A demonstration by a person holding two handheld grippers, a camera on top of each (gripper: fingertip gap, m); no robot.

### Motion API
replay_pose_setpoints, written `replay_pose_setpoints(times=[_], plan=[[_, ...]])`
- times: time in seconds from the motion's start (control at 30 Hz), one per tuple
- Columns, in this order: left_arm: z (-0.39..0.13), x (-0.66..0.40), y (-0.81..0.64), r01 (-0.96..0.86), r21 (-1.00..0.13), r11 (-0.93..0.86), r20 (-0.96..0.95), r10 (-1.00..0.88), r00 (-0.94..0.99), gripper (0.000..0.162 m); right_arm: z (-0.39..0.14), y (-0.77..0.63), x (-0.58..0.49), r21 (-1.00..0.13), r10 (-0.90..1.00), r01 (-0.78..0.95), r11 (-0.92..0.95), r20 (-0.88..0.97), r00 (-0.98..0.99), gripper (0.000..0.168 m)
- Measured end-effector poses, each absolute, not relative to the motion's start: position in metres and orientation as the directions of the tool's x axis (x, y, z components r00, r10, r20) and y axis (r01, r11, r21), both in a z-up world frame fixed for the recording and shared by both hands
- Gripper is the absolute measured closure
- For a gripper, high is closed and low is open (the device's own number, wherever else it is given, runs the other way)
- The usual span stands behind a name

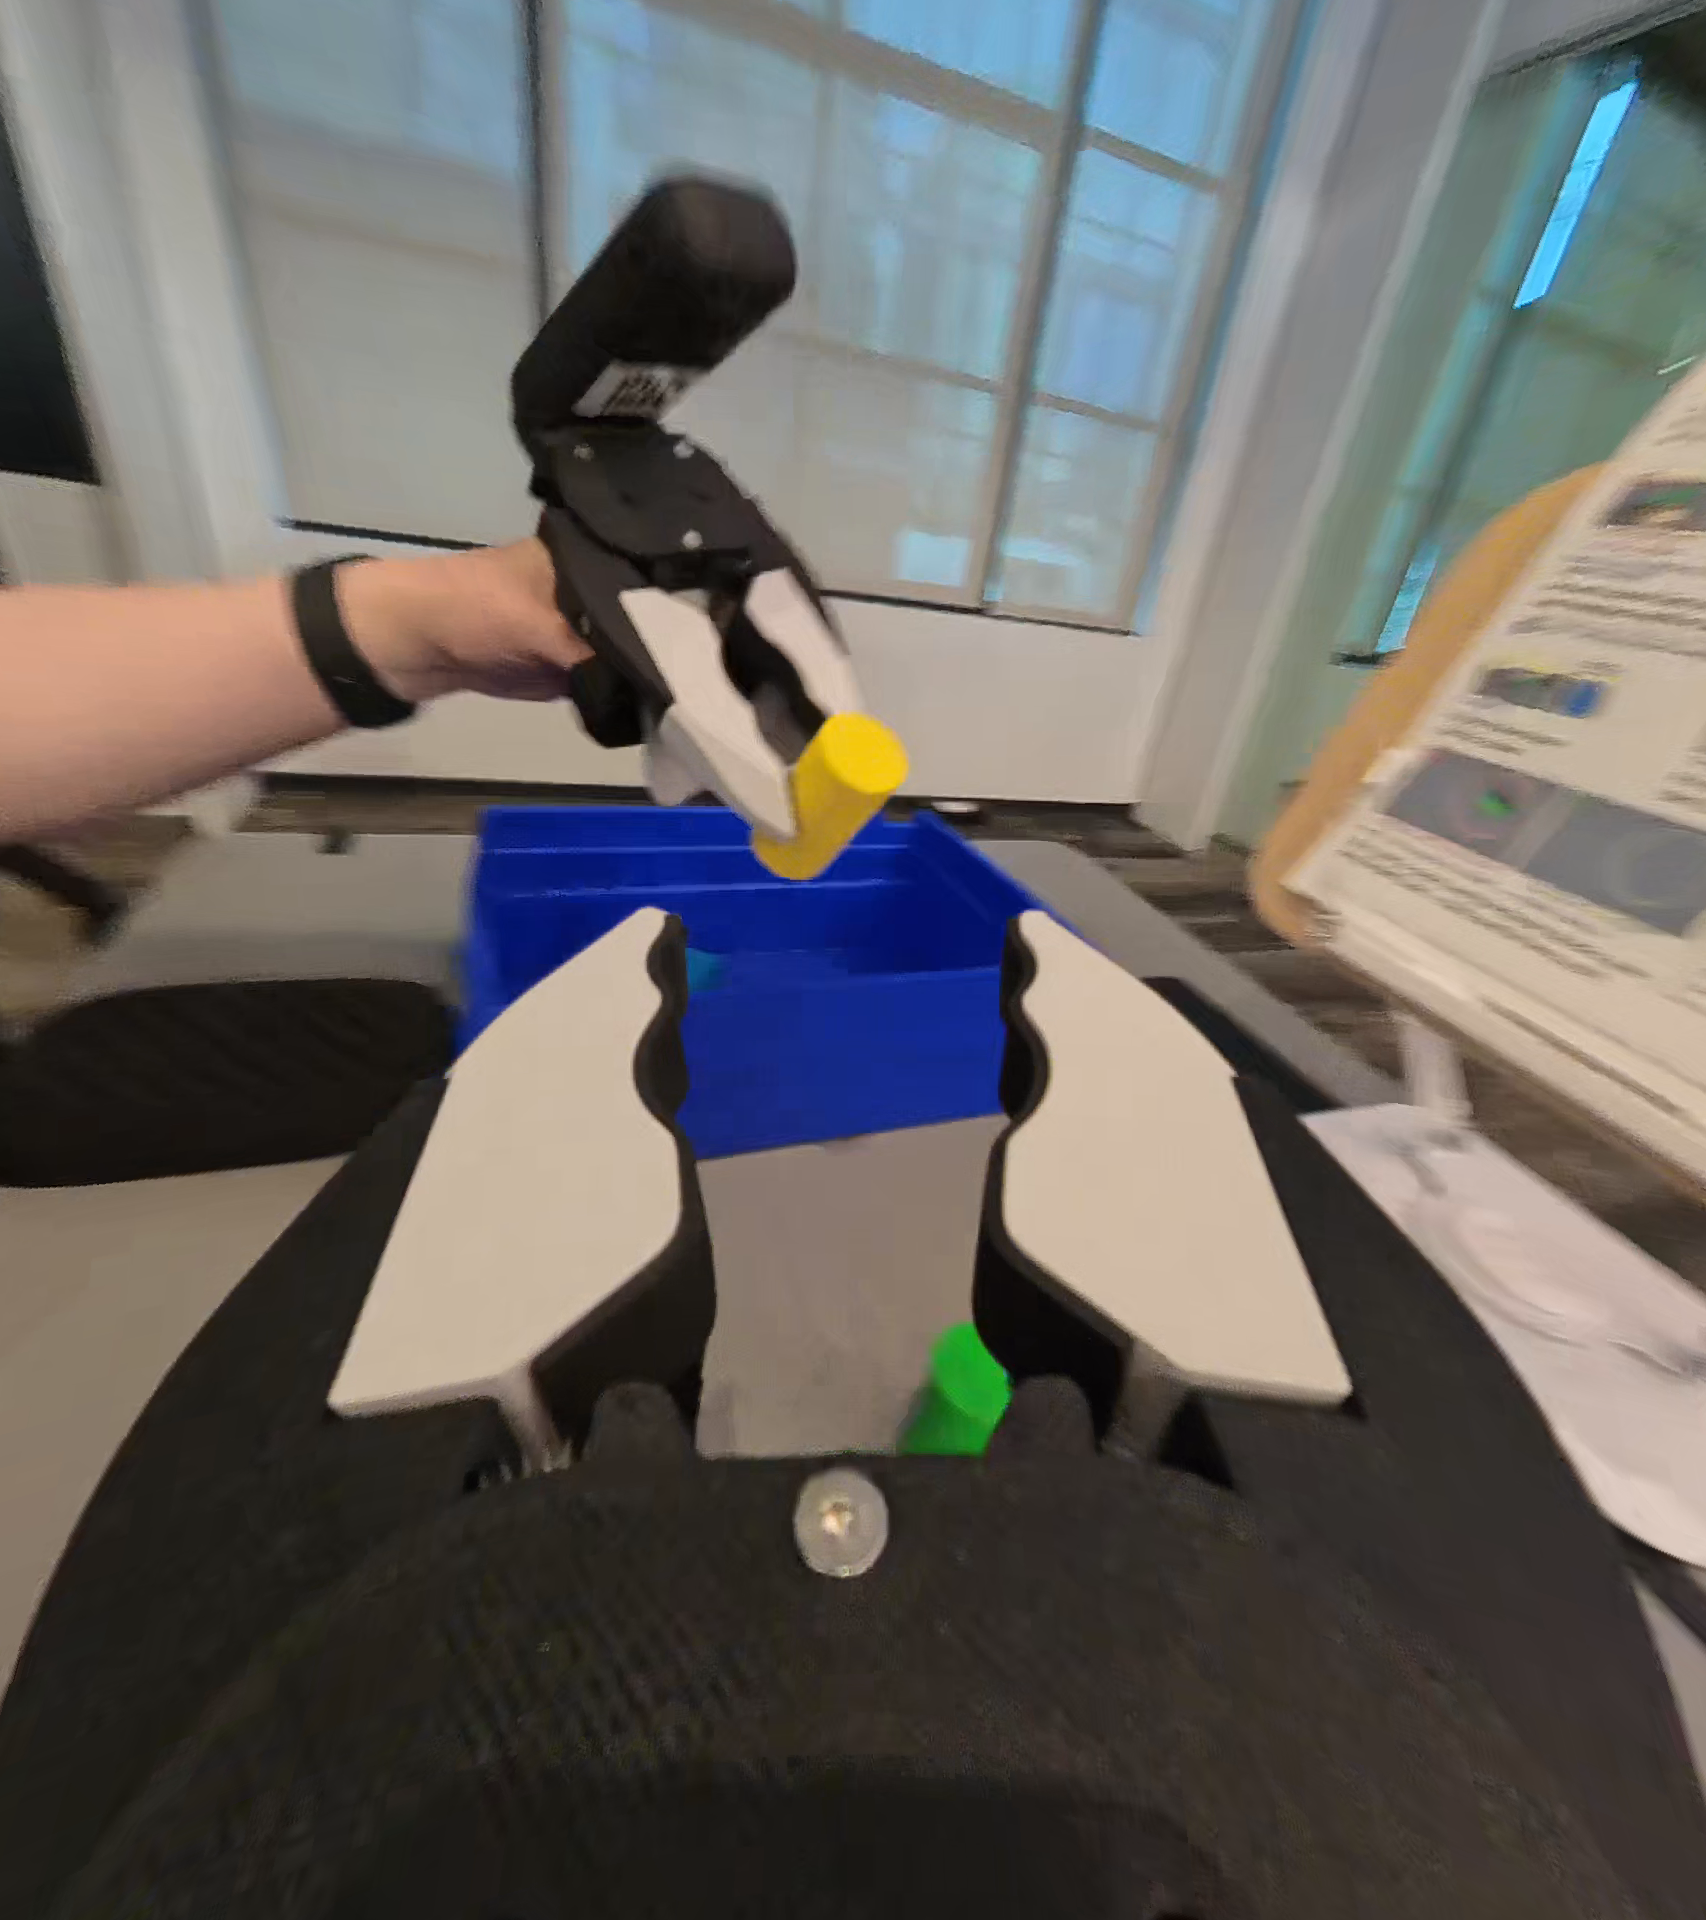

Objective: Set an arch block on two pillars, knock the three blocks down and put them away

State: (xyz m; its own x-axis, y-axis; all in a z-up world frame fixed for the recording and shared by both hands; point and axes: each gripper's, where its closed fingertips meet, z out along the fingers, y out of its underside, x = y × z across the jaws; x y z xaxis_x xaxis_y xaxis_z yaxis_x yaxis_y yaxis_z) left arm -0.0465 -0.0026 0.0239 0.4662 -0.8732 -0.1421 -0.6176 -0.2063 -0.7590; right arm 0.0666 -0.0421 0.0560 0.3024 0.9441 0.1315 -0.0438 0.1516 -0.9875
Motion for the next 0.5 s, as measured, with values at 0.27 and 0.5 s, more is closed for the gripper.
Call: replay_pose_setpoints(times=[0.27, 0.5], plan=[[0.059, 0.059, -0.074, -0.589, -0.805, 0.078, -0.253, -0.942, 0.221, 0.131, 0.077, -0.077, 0.054, -0.992, 0.981, -0.121, 0.043, 0.019, 0.191, 0.109], [0.05, 0.068, -0.085, -0.615, -0.78, 0.114, -0.255, -0.956, 0.147, 0.13, 0.073, -0.088, 0.059, -0.995, 0.996, -0.094, 0.025, 0.017, 0.084, 0.136]])
